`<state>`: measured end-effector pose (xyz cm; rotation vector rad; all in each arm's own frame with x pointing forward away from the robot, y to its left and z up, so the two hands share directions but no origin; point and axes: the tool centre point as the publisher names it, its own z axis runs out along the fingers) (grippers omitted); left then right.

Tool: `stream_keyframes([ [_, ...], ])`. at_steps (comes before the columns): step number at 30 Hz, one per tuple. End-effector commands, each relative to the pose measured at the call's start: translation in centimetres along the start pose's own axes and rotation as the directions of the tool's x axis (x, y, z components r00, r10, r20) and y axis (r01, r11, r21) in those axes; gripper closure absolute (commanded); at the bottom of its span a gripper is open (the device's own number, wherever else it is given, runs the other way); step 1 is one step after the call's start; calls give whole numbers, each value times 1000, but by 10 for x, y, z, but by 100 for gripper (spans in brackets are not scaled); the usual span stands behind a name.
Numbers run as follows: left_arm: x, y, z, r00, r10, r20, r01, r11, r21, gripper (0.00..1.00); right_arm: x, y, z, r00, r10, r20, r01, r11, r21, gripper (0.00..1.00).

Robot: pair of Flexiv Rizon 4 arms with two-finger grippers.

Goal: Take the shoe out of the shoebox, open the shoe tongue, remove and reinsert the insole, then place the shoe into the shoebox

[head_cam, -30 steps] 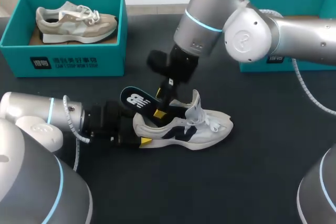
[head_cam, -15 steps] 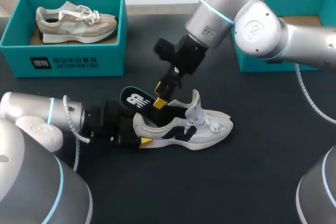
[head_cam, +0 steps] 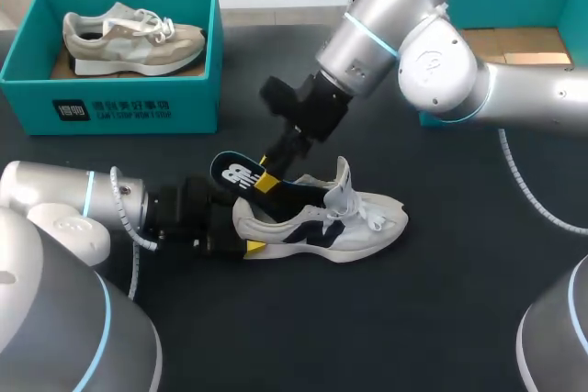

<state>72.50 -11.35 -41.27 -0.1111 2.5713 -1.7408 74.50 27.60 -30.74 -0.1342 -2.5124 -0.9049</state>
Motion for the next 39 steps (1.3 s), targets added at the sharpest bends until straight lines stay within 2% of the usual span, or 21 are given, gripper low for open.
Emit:
stream_keyframes([
  [1,1,0,1,1000,0,1,0,1000,0,100,-4,2,8,1000,-9,-27,9,1000,-4,56],
  [6,1,0,1,1000,0,1,0,1000,0,100,-3,1,12,998,-17,-62,17,1000,-4,57],
  [11,1,0,1,1000,0,1,0,1000,0,100,-2,1,14,994,-37,-102,37,999,2,65],
  [13,1,0,1,1000,0,1,0,1000,0,100,-1,2,15,992,-41,-115,41,999,2,73],
  [17,1,0,1,1000,0,1,0,1000,0,100,0,1,16,991,-39,-124,39,999,-3,100],
  [22,1,0,1,1000,0,1,0,1000,0,100,3,4,17,987,-60,-148,60,998,-4,100],
  [26,1,0,1,1000,0,1,0,1000,0,100,10,9,2,990,-74,-123,71,997,-32,100],
  [34,1,0,1,1000,0,1,0,1000,0,100,17,41,-37,997,-71,2,70,975,-211,100],
  [39,1,0,1,1000,0,1,0,1000,0,100,16,75,-58,993,-83,82,106,940,-324,100],
])
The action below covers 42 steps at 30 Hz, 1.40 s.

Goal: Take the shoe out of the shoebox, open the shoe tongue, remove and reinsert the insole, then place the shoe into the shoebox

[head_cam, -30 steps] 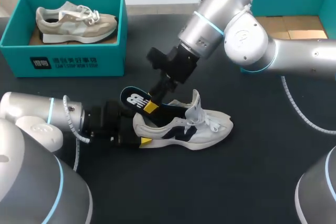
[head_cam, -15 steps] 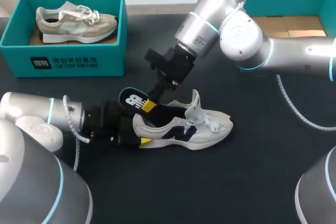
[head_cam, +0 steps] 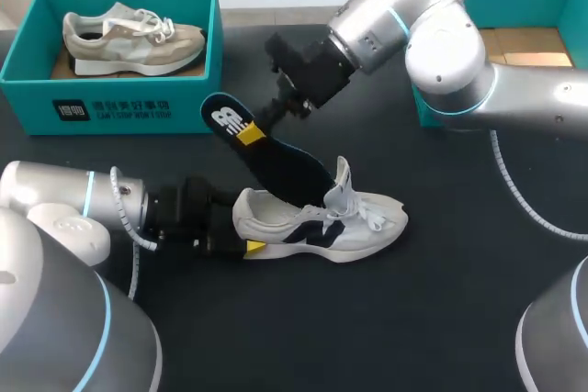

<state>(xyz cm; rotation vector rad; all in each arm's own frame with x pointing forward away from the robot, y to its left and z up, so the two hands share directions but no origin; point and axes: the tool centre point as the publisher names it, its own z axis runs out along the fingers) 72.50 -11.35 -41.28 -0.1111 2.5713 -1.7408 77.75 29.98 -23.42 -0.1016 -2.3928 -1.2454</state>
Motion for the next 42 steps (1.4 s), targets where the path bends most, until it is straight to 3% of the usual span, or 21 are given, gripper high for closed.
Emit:
stream_keyframes([
  [1,1,0,1,1000,0,1,0,1000,0,100,11,22,-13,993,-38,110,50,993,-103,100],
  [3,1,0,1,1000,0,1,0,1000,0,100,11,39,-19,990,-51,133,65,992,-108,100],
  [18,1,0,1,1000,0,1,0,1000,0,100,11,39,-19,990,-51,133,65,992,-108,100],
  [19,1,0,1,1000,0,1,0,1000,0,100,12,46,-28,986,-37,164,68,979,-191,100],
  [23,1,0,1,1000,0,1,0,1000,0,100,22,62,-52,982,-16,190,64,967,-245,100],
  [28,1,0,1,1000,0,1,0,1000,0,100,43,67,-77,975,16,222,70,925,-374,100],
  [37,1,0,1,1000,0,1,0,1000,0,100,81,99,-98,985,166,51,-113,834,-540,100],
  [39,1,0,1,1000,0,1,0,1000,0,100,90,99,-97,972,234,-8,-197,801,-566,100],
  [42,1,0,1,1000,0,1,0,1000,0,100,92,100,-98,969,245,-24,-216,798,-563,100],
])
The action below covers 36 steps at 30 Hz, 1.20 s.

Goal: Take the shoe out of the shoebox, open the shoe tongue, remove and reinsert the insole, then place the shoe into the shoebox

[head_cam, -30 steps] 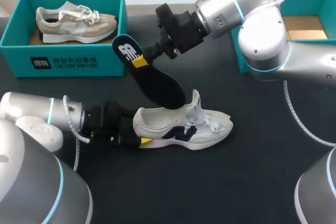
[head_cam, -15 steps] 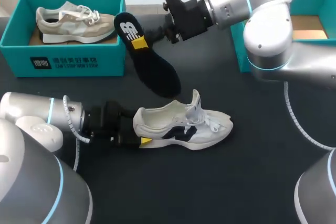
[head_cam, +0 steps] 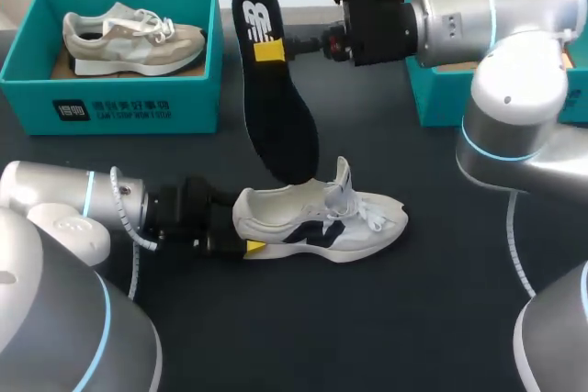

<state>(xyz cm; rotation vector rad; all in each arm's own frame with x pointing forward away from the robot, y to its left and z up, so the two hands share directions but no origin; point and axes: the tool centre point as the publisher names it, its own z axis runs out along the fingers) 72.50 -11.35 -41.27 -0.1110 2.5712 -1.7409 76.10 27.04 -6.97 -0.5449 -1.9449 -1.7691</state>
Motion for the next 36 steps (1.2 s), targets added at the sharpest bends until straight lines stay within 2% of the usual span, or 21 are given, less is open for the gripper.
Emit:
stream_keyframes([
  [1,1,0,1,1000,0,1,0,1000,0,100,4,-5,-1,999,32,5,-31,999,-45,100],
  [15,1,0,1,1000,0,1,0,1000,0,100,4,-5,-1,999,32,5,-31,999,-45,100],
  [17,1,0,1,1000,0,1,0,1000,0,100,7,-7,-9,998,60,0,-60,997,-52,100],
  [22,1,0,1,1000,0,1,0,1000,0,100,24,-10,-33,989,143,22,-143,989,-26,100],
  [28,1,0,1,1000,0,1,0,1000,0,100,55,-8,-58,987,148,67,-146,989,-25,100],
  [31,1,0,1,1000,0,1,0,1000,0,100,68,-10,-61,982,175,69,-173,984,-41,100],
  [36,1,0,1,1000,0,1,0,1000,0,100,87,-18,-52,973,221,59,-218,974,-53,100],
])
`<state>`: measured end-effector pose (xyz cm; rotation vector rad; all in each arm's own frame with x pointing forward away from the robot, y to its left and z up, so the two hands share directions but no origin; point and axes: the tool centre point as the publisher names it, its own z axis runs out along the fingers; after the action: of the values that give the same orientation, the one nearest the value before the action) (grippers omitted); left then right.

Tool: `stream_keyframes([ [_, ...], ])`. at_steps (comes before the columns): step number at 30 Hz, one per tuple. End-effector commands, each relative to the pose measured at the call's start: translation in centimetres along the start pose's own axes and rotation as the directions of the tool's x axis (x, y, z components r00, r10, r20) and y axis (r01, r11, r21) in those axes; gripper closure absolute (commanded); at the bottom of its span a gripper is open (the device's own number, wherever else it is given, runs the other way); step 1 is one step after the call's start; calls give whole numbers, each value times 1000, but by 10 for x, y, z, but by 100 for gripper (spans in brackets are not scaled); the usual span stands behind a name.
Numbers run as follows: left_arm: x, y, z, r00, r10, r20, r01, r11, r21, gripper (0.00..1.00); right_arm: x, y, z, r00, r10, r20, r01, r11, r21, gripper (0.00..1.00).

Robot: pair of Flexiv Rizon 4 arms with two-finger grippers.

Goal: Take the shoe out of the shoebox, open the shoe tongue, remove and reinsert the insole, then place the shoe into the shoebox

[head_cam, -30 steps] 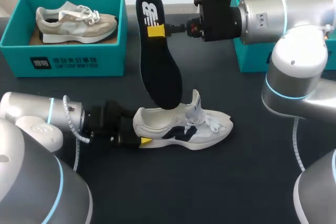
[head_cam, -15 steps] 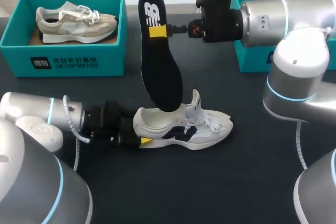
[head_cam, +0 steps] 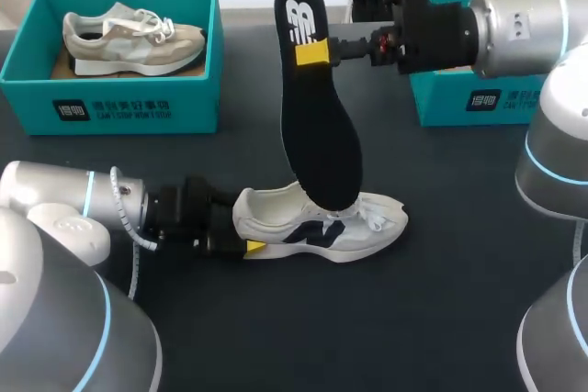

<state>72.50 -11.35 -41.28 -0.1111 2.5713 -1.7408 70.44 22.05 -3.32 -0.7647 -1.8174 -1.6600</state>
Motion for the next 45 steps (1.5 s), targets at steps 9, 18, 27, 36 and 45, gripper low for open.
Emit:
stream_keyframes([
  [9,1,0,1,1000,0,1,0,1000,0,100,49,-38,11,997,73,2,-73,997,-25,100],
  [18,1,0,1,1000,0,1,0,1000,0,100,70,-49,3,997,73,6,-73,996,-51,100],
  [27,1,0,1,1000,0,1,0,1000,0,100,77,-48,3,997,77,8,-77,996,-39,100],
  [36,1,0,1,1000,0,1,0,1000,0,100,77,-48,3,997,77,8,-77,996,-39,100],
  [45,4,-8,-19,1000,-22,-6,22,999,-32,0,77,-48,3,997,77,8,-77,996,-39,100],
])
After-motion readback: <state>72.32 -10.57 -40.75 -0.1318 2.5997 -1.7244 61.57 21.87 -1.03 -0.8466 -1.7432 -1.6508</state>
